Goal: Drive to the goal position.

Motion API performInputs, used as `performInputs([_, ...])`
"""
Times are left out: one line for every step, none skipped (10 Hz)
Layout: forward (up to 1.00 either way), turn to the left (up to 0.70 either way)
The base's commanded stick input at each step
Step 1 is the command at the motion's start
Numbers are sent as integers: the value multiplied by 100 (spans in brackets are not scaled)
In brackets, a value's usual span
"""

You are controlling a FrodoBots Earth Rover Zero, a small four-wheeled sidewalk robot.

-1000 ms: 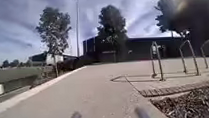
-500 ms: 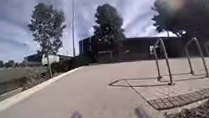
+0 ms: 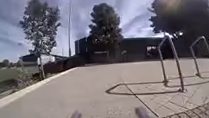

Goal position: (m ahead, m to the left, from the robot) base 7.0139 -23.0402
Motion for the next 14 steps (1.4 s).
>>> performInputs([100,0])
performInputs([100,0])
performInputs([100,0])
performInputs([100,0])
performInputs([100,0])
performInputs([100,0])
performInputs([100,0])
performInputs([100,0])
performInputs([100,0])
performInputs([100,0])
performInputs([100,-27])
performInputs([100,-35])
performInputs([100,-23])
performInputs([100,-11])
